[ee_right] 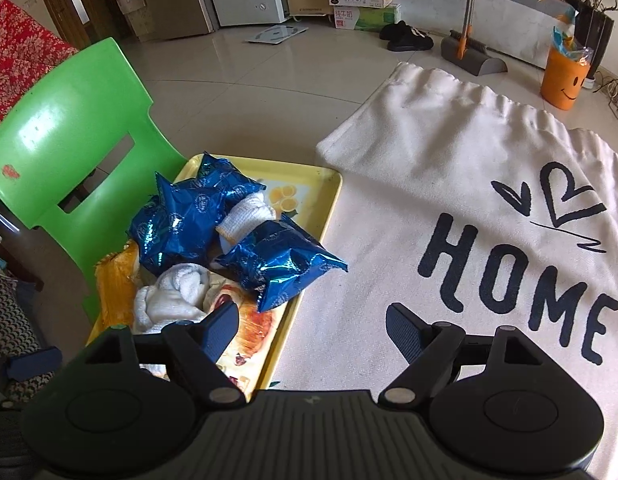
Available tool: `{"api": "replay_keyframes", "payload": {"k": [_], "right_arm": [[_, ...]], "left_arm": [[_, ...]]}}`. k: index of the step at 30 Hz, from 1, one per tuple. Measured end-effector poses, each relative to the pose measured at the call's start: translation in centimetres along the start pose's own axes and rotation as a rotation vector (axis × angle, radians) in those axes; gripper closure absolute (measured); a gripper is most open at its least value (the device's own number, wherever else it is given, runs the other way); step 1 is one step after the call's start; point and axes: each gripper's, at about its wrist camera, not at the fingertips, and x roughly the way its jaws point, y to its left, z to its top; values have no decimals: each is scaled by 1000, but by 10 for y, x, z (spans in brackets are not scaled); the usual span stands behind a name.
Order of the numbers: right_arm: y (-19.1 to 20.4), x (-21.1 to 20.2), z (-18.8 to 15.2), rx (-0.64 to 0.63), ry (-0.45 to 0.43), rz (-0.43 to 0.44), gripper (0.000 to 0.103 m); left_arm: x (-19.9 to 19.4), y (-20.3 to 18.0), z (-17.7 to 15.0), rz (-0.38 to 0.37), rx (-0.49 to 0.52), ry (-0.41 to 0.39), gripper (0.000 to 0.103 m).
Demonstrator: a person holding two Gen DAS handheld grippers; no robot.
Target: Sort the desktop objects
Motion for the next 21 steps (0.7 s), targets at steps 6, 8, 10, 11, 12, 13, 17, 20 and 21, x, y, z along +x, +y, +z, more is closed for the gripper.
{"api": "replay_keyframes", "payload": {"k": [6,8,10,11,12,13,17,20,21], "right_arm": [[14,7,0,-62,26,12,22],[17,11,-1,-76,34,8,22],[19,13,-1,-86,42,7,22],[19,14,-1,-90,44,5,22],[19,14,-1,-93,46,4,22],[19,14,-2,-94,47,6,21],[18,15,-2,-95,50,7,21],[19,16,-2,-104,52,3,21],[18,16,-2,-105,52,1,21]], "left_arm": [[5,-8,-5,-3,17,25,1],[7,-12,-7,-7,27,35,1],[9,-15,-9,-13,34,49,0],[10,-17,-10,-17,35,55,0],[11,-18,-11,-20,37,60,0],[12,-19,-12,-21,39,62,0],[12,-22,-13,-14,46,62,0],[13,-22,-13,-11,43,62,0],[13,-22,-13,-10,41,63,0]]}}
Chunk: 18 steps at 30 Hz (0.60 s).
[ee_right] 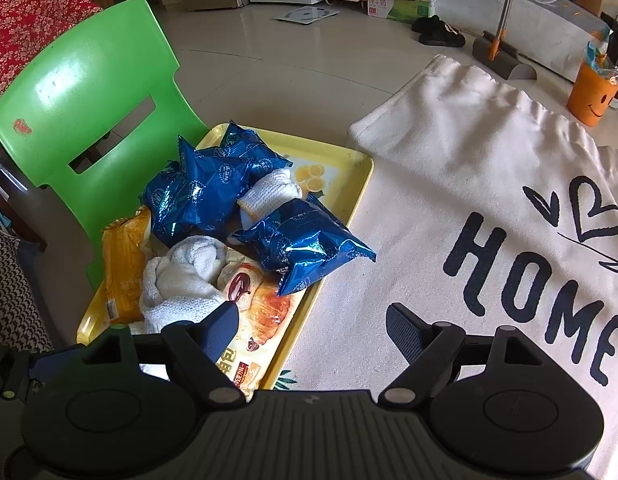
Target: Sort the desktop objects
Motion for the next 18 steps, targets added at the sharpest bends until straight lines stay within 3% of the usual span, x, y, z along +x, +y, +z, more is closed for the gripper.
{"api": "replay_keyframes", "payload": {"k": [18], "right_arm": [[-9,2,-1,14,12,-26,22]], "left_arm": [[-5,1,2,19,-10,-27,1]]}}
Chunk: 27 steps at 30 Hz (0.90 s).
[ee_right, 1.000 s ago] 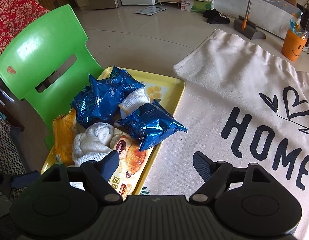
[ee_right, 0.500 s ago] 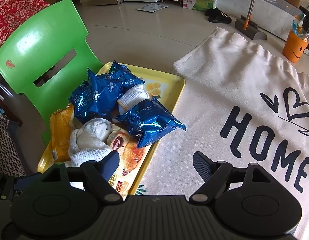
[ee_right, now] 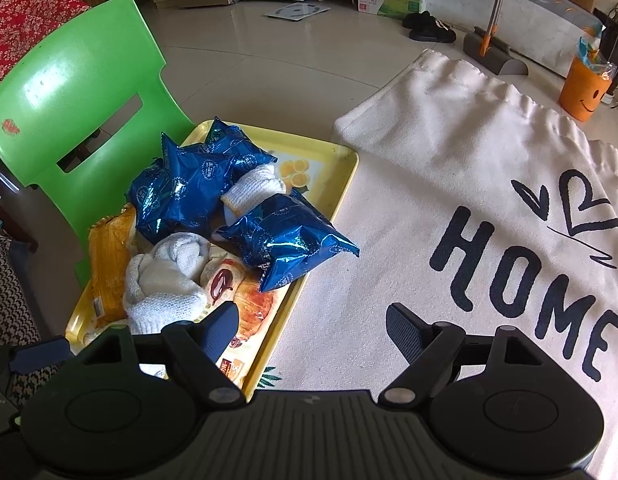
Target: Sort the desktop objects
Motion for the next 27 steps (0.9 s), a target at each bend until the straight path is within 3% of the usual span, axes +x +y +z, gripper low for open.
{"api": "replay_keyframes", "payload": {"k": [10,27], "right_arm": [[-8,2,-1,10,-2,-9,22],[4,0,5,-14,-36,60,22]], "left_arm": [[-1,4,5,16,-22,-7,1],[-2,12,10,59,-45,-31,1]]}}
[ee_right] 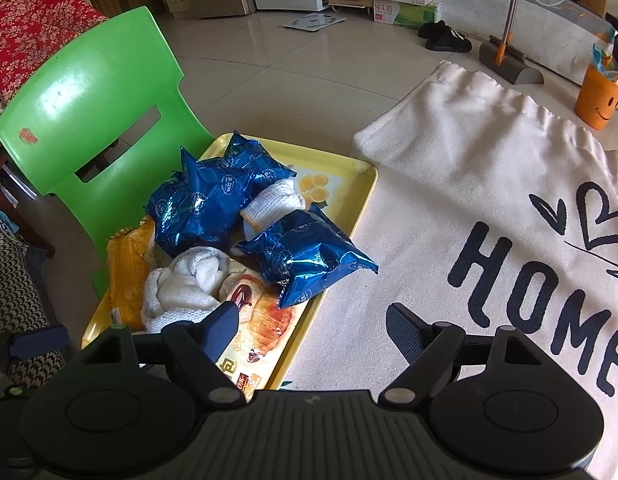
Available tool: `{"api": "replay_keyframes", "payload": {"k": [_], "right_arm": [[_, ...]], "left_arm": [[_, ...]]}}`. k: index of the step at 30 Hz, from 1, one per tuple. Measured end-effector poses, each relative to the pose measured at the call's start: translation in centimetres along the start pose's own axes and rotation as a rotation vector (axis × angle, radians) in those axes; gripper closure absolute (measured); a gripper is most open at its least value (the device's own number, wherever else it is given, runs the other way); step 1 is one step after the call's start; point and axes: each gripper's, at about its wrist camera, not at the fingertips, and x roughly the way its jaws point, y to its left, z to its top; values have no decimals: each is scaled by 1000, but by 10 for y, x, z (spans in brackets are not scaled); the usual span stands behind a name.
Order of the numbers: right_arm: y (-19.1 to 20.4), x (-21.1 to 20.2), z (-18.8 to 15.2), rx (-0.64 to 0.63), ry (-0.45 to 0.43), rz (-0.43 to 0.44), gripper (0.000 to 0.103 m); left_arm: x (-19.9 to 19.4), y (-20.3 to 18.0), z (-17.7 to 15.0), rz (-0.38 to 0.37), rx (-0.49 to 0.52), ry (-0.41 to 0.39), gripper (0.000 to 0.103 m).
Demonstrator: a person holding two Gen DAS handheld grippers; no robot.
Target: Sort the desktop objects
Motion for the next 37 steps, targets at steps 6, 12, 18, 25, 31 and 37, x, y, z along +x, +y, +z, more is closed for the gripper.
{"api": "replay_keyframes", "payload": {"k": [6,12,18,25,31,37], "right_arm": [[3,0,-1,-9,-1,9,21],[7,2,-2,-28,4,16,21],[8,2,-3,-31,6,14,21],[3,1,-6,-36,10,2,21],[-5,-2,-9,-36,13,-4,22],[-24,-8,-19,-12,23,-25,22]], "left_arm": [[0,1,1,7,-3,0,1],[1,2,1,11,-2,-1,1],[1,1,0,13,1,-1,1],[0,-1,0,11,13,-7,1],[1,-3,-1,17,13,-2,1],[2,-12,-4,12,40,5,1]]}}
